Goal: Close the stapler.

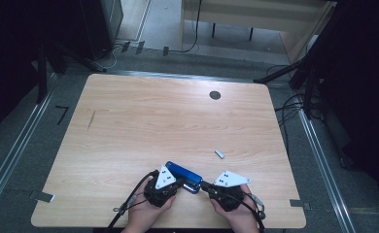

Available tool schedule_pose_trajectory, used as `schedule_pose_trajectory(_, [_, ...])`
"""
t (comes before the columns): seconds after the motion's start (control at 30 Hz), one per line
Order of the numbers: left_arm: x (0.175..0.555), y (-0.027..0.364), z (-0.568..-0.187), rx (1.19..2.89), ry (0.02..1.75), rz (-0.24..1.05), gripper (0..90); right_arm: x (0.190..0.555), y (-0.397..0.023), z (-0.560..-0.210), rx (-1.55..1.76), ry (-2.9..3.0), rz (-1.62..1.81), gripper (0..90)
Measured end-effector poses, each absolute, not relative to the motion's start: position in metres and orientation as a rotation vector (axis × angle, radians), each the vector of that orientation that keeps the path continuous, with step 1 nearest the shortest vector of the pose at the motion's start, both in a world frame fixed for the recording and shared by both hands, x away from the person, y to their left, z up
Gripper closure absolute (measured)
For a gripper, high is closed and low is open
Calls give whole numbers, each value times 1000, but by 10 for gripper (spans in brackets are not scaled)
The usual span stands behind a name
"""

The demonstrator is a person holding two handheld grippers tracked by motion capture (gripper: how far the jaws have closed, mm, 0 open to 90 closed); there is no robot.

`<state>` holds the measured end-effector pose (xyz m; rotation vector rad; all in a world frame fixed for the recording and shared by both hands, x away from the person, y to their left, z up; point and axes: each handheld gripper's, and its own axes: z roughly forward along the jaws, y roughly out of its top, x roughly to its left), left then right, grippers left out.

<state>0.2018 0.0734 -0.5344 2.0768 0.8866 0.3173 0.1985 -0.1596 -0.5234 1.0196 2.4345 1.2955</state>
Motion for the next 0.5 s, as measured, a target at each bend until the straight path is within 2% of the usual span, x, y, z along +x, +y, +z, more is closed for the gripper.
schedule_pose_trajectory(0.5, [202, 73, -534, 2079, 880, 321, 900, 196, -159, -520, 1000, 2442, 1269, 900])
